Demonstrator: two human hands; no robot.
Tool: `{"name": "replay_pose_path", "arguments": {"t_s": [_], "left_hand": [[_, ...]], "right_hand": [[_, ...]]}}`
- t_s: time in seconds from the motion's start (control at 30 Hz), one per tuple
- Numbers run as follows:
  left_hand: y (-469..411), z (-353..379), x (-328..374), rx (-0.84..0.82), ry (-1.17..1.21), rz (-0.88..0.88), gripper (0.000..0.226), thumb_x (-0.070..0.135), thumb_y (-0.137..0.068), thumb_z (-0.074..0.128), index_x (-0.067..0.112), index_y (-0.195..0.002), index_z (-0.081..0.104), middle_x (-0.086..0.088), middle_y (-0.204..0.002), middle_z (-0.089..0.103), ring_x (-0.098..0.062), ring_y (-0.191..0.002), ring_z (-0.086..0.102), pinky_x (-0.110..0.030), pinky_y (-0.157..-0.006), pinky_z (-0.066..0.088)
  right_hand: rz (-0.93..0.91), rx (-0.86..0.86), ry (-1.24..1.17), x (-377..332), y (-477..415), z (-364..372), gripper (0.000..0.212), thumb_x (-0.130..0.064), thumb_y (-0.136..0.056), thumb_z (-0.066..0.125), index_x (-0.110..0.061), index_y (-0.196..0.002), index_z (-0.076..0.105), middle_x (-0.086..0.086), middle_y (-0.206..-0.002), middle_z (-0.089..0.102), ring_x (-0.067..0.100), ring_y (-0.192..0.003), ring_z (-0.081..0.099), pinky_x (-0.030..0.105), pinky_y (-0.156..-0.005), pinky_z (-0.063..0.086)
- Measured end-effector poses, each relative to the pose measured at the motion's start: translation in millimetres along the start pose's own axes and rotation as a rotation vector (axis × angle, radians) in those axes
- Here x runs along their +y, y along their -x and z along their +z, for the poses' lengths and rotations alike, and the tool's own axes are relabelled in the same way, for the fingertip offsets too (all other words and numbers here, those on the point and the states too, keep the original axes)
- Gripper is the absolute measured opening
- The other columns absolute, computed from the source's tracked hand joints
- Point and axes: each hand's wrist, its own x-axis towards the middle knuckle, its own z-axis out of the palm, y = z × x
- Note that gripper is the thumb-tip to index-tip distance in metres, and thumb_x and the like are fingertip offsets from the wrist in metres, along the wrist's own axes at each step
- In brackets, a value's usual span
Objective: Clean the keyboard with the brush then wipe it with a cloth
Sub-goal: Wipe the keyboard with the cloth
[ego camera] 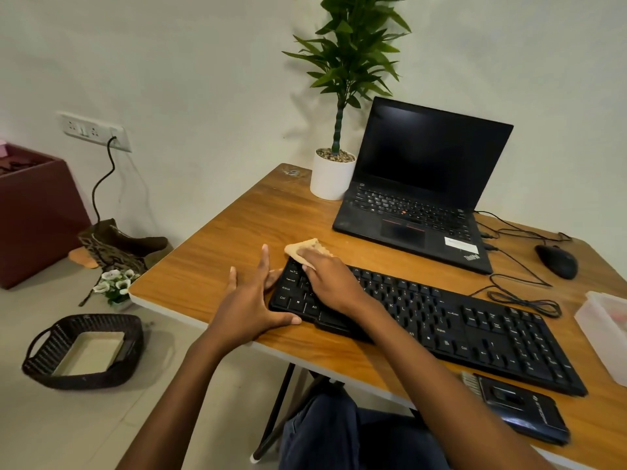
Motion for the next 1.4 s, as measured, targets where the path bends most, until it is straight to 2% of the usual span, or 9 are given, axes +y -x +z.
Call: {"name": "replay_pose_path", "arguments": {"t_s": [0.23, 0.47, 0.73, 0.83, 0.93, 1.07, 1.13, 1.23, 1.4], "left_hand": [[-8.7, 6.6, -22.4, 0.016, 0.118, 0.016, 0.135, 0.076, -0.045, 0.066, 0.050, -0.127, -0.038, 0.010, -0.134, 0.053, -0.032, -0.144, 0.000, -0.039, -0.115, -0.004], [-1.4, 0.9, -8.0, 0.077, 0.089, 0.047, 0.124, 0.042, -0.072, 0.075, 0.036, -0.136, -0.031, 0.011, -0.144, 0.039, -0.018, -0.135, -0.009, -0.047, -0.115, 0.001], [-8.2, 1.7, -18.1, 0.041, 0.112, 0.068, 0.127, 0.052, -0.061, 0.076, 0.042, -0.136, -0.025, 0.014, -0.141, 0.043, -0.007, -0.136, 0.000, -0.043, -0.115, -0.008], [-9.1, 1.5, -17.4, -0.005, 0.078, 0.114, 0.129, 0.070, -0.051, 0.071, 0.042, -0.137, -0.021, 0.009, -0.149, 0.034, -0.004, -0.138, 0.019, -0.043, -0.115, -0.015], [-15.6, 7.5, -14.1, -0.032, 0.024, 0.141, 0.127, 0.063, -0.056, 0.072, 0.038, -0.139, -0.020, 0.009, -0.151, 0.029, -0.009, -0.140, 0.023, -0.043, -0.113, -0.020], [-18.2, 9.2, -10.6, -0.044, 0.070, 0.126, 0.130, 0.052, -0.061, 0.079, 0.035, -0.143, -0.020, 0.015, -0.149, 0.028, -0.002, -0.130, 0.005, -0.040, -0.116, -0.009], [-17.8, 7.4, -12.7, -0.052, 0.122, 0.111, 0.135, 0.061, -0.053, 0.078, 0.036, -0.141, -0.022, 0.014, -0.147, 0.033, -0.005, -0.134, 0.005, -0.038, -0.116, -0.002], [-17.3, 6.2, -12.9, -0.064, 0.154, 0.140, 0.134, 0.053, -0.055, 0.080, 0.036, -0.136, -0.026, 0.007, -0.148, 0.035, -0.001, -0.134, 0.018, -0.030, -0.116, -0.004], [-19.7, 6.2, -18.9, -0.082, 0.153, 0.105, 0.128, 0.035, -0.068, 0.080, 0.046, -0.132, -0.030, 0.013, -0.151, 0.025, -0.024, -0.144, 0.001, -0.044, -0.118, 0.000]], "right_hand": [[-0.241, -0.172, 0.033, -10.8, 41.4, -1.8, 0.045, -0.012, -0.099, 0.035, -0.015, -0.143, 0.032, 0.002, -0.154, 0.023, 0.011, -0.143, 0.015, 0.023, -0.115, 0.005], [-0.324, -0.313, -0.102, -1.2, 65.9, -18.0, 0.044, -0.002, -0.093, 0.043, -0.013, -0.136, 0.045, -0.001, -0.149, 0.033, 0.001, -0.139, 0.018, 0.022, -0.116, 0.007], [-0.052, -0.496, -0.089, 40.1, 108.8, -83.7, 0.039, -0.002, -0.092, 0.047, -0.025, -0.121, 0.058, -0.019, -0.140, 0.041, -0.010, -0.129, 0.030, 0.024, -0.115, 0.021], [0.096, -0.393, 0.016, 43.8, 117.9, -116.8, 0.036, -0.006, -0.094, 0.046, -0.028, -0.121, 0.057, -0.015, -0.122, 0.053, -0.013, -0.089, 0.052, 0.006, -0.082, 0.044], [0.113, 0.085, 0.027, 31.8, 102.9, -116.3, 0.037, -0.006, -0.093, 0.047, -0.023, -0.125, 0.055, -0.008, -0.102, 0.059, -0.003, -0.059, 0.047, 0.009, -0.052, 0.041], [-0.054, 0.313, 0.080, -1.9, 63.6, -65.5, 0.041, -0.004, -0.093, 0.046, -0.017, -0.132, 0.049, 0.002, -0.126, 0.058, -0.003, -0.083, 0.053, 0.007, -0.062, 0.039], [-0.202, 0.203, 0.138, -10.2, 51.1, -32.1, 0.046, -0.003, -0.092, 0.045, -0.017, -0.136, 0.044, 0.003, -0.141, 0.046, 0.014, -0.118, 0.052, 0.019, -0.088, 0.046], [-0.343, -0.053, 0.271, -5.9, 51.4, -5.1, 0.050, -0.005, -0.092, 0.044, -0.017, -0.140, 0.037, 0.003, -0.152, 0.029, 0.020, -0.140, 0.025, 0.036, -0.116, 0.019], [-0.460, -0.101, 0.396, 13.7, 73.3, -22.0, 0.049, -0.002, -0.083, 0.058, -0.015, -0.130, 0.053, 0.008, -0.142, 0.045, 0.027, -0.133, 0.040, 0.040, -0.107, 0.033]]}}
